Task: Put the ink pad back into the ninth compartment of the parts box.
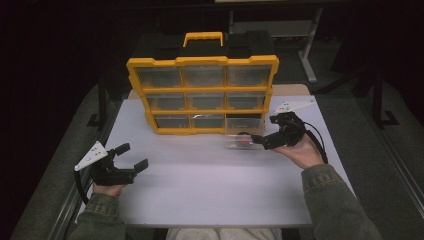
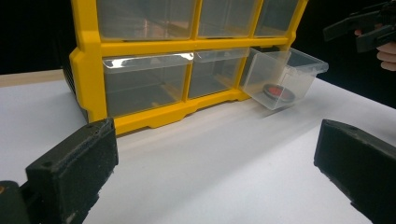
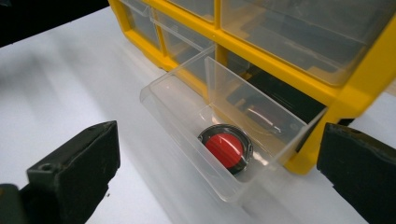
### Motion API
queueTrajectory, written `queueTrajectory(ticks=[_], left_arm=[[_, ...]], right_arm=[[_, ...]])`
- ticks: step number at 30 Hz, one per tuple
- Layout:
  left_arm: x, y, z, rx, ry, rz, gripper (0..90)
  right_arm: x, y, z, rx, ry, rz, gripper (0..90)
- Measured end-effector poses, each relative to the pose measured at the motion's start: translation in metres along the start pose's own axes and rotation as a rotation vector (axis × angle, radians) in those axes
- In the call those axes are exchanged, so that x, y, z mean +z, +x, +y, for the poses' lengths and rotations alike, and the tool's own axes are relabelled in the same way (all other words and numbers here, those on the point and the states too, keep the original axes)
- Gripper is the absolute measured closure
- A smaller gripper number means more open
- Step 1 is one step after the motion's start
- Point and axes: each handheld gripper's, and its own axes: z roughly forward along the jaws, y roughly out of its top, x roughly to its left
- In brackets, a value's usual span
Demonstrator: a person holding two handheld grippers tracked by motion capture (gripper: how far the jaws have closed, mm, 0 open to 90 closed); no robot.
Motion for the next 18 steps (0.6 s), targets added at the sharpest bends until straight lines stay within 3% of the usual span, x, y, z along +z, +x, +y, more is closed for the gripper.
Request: queueTrajectory(ticks=[18], left_arm=[[0.000,0.001,0.000,0.001,0.002,0.006,0.0]], right_arm=[[-0.021,-0.010,-0.028,0.058,-0.062,-0.012,0.0]])
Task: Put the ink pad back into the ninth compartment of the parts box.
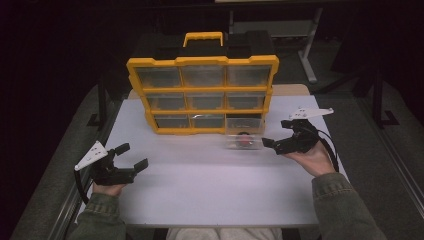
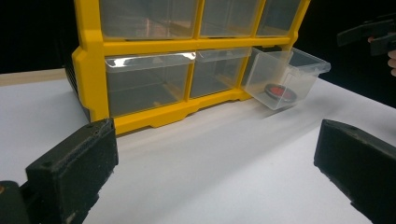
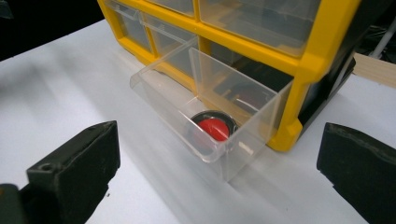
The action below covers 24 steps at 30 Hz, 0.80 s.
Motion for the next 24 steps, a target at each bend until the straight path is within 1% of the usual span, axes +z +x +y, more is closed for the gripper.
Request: queueTrajectory(ticks=[3,4,8,15,19,24], left_arm=[[0.000,0.000,0.000,0.001,0.001,0.000,0.0],[0.001,0.000,0.000,0.004,0.003,0.001,0.0],[0.002,0.000,0.000,0.005,0.007,0.000,0.0],[0.001,0.000,0.000,0.003,0.006,0.001,0.0],[0.001,0.000,0.000,0.005,0.006,0.001,0.0],[0.001,0.000,0.000,0.004,0.005,0.002,0.0]], right_arm=[[-0.001,-0.001,-0.003,0.002,-0.003,-0.001,0.0],[-0.003,-0.001,-0.007,0.006,-0.010,-0.002,0.0],[-0.007,-0.003,-0.013,0.018,-0.029,-0.005,0.0],[-0.009,-0.005,-0.023,0.032,-0.040,-0.013,0.0],[-0.013,-0.005,-0.031,0.041,-0.058,-0.023,0.0],[-0.015,-0.005,-0.038,0.050,-0.064,-0.024,0.0]])
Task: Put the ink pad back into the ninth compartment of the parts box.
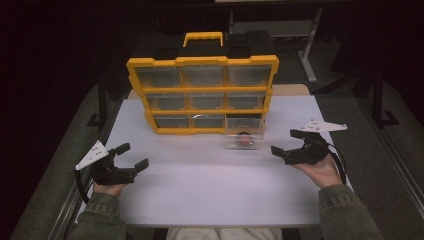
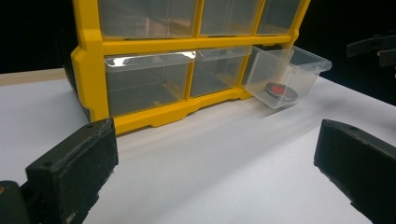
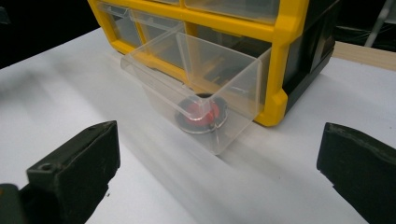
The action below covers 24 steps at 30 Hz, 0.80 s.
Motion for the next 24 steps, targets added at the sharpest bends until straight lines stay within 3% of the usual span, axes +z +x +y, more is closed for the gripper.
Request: queueTrajectory(ticks=[24], left_arm=[[-0.001,0.002,0.000,-0.002,-0.003,0.004,0.0]], right_arm=[[-0.016,0.000,-0.037,-0.010,-0.086,-0.063,0.0]])
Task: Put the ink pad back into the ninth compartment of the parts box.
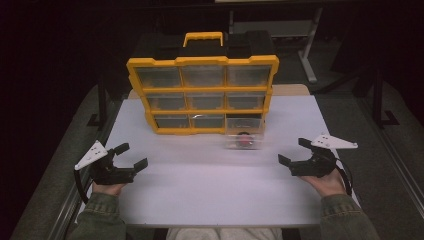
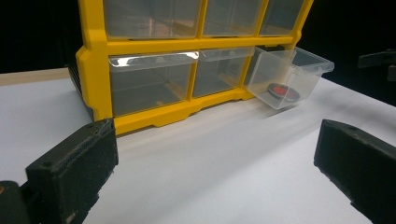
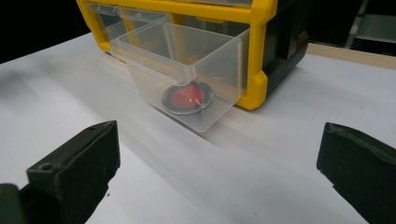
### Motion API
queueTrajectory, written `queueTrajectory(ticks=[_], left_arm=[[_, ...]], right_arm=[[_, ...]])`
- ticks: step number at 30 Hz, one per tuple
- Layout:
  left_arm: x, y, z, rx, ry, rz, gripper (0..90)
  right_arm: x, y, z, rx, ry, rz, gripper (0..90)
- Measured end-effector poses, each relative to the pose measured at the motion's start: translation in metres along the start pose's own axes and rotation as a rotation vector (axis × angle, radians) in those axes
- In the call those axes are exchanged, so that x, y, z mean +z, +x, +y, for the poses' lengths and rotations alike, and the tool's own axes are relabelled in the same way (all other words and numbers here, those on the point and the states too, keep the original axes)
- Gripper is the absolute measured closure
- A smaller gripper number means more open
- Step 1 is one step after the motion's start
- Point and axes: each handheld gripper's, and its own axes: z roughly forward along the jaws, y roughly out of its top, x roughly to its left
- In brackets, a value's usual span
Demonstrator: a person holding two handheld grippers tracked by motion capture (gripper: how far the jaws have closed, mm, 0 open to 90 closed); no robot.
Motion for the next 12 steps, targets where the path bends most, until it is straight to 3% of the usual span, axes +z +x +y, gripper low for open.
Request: queueTrajectory(ticks=[12], left_arm=[[0.0014,-0.0004,0.0006,0.006,0.005,-0.007,0.0]], right_arm=[[-0.0009,0.0028,-0.0033,-0.019,-0.020,-0.021,0.0]])
